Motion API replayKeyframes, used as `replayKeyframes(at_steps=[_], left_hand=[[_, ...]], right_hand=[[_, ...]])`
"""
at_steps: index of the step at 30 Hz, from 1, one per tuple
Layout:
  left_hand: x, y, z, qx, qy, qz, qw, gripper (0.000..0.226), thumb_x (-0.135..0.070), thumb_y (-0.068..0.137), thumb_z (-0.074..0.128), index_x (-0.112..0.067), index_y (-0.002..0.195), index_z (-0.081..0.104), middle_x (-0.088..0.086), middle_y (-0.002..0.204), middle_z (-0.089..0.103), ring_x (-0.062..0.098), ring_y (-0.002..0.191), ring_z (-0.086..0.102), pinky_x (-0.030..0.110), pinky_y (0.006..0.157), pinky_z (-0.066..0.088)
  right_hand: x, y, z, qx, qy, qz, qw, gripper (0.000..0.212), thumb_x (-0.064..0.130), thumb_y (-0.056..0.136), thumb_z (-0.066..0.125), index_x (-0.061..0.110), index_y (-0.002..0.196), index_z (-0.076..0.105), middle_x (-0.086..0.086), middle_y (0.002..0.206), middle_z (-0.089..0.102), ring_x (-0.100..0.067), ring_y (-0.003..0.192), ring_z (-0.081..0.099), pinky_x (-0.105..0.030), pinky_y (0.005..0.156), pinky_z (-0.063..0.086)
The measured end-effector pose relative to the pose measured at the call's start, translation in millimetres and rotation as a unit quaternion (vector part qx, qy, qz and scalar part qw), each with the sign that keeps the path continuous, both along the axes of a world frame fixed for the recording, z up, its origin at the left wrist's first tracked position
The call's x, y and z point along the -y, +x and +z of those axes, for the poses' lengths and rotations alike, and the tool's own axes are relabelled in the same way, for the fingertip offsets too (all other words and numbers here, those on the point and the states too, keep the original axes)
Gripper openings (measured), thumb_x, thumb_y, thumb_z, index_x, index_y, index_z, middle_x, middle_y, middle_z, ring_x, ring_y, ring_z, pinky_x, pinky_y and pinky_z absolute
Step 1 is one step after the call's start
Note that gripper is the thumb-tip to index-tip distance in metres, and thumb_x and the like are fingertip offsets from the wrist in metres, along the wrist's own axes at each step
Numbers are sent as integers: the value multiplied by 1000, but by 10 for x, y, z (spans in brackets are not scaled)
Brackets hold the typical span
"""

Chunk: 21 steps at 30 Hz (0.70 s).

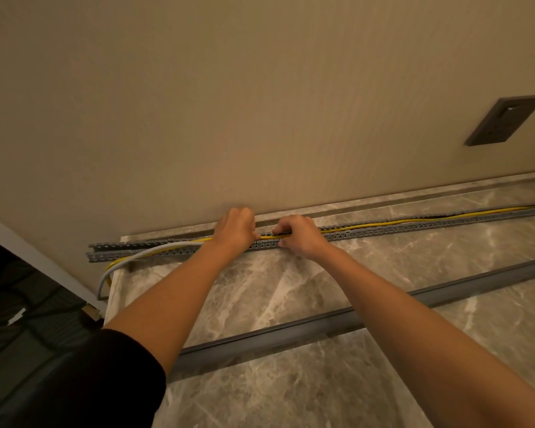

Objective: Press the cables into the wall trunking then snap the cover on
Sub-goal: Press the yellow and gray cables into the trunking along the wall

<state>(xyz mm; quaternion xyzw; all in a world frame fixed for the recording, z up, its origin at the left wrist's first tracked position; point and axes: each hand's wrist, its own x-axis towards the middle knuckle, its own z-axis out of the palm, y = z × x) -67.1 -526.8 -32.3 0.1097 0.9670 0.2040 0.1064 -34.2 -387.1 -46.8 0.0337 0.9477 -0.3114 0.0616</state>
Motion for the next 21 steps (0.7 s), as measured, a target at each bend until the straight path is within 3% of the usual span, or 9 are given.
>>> replayKeyframes(at_steps=[6, 8, 11, 13, 16, 18, 21], left_hand=[[-108, -26, 66, 63, -10, 33, 997, 24, -16, 83, 70, -3, 102, 63, 18, 115, 64, 35, 111, 59, 41, 93, 48], [-76, -69, 53, 103, 31, 49, 993, 13, -14, 80, 73, -10, 76, 61, 14, 96, 68, 30, 101, 63, 37, 89, 49], [9, -94, 10, 116, 93, 58, 987, 36, -15, 80, 73, -18, 55, 48, -1, 63, 54, 18, 74, 55, 30, 73, 46], [77, -81, 11, 98, 118, 63, 986, 28, -16, 86, 66, -16, 61, 53, 0, 67, 55, 16, 76, 52, 24, 66, 40], [208, -60, 85, 66, 111, 63, 990, 9, -13, 90, 60, -10, 83, 65, 9, 88, 65, 22, 86, 58, 30, 75, 43], [297, -57, 109, 48, 93, 67, 992, 11, -12, 88, 61, -5, 91, 69, 14, 98, 70, 27, 95, 63, 33, 82, 48], [493, -3, 133, 43, 65, 66, 995, 9, -17, 87, 64, -8, 87, 68, 14, 92, 68, 27, 90, 62, 33, 76, 46]], right_hand=[[14, -2, 7, 2, 22, 7, 1000, 24, -3, 81, 65, 1, 104, 69, -13, 115, 68, -28, 111, 59, -33, 94, 47], [14, 0, 2, 3, 25, 4, 1000, 24, -2, 81, 65, 2, 104, 69, -12, 116, 68, -27, 112, 59, -35, 96, 48], [20, 6, 10, 2, 33, -3, 999, 25, 1, 82, 66, 4, 106, 69, -12, 118, 67, -27, 114, 58, -36, 98, 47], [45, 11, 22, 4, 55, -2, 998, 27, 2, 83, 65, 7, 109, 67, -12, 120, 66, -28, 115, 57, -37, 98, 48], [136, 24, 63, 9, 92, 8, 996, 32, 6, 85, 61, 9, 116, 62, -11, 124, 63, -28, 117, 55, -36, 96, 47], [222, 36, 90, 7, 91, 14, 996, 37, 11, 85, 63, 11, 122, 59, -11, 127, 61, -27, 120, 54, -37, 98, 45], [424, 55, 135, -7, 85, 40, 996, 38, 16, 87, 63, 14, 125, 59, -11, 129, 60, -27, 121, 53, -36, 100, 43]])
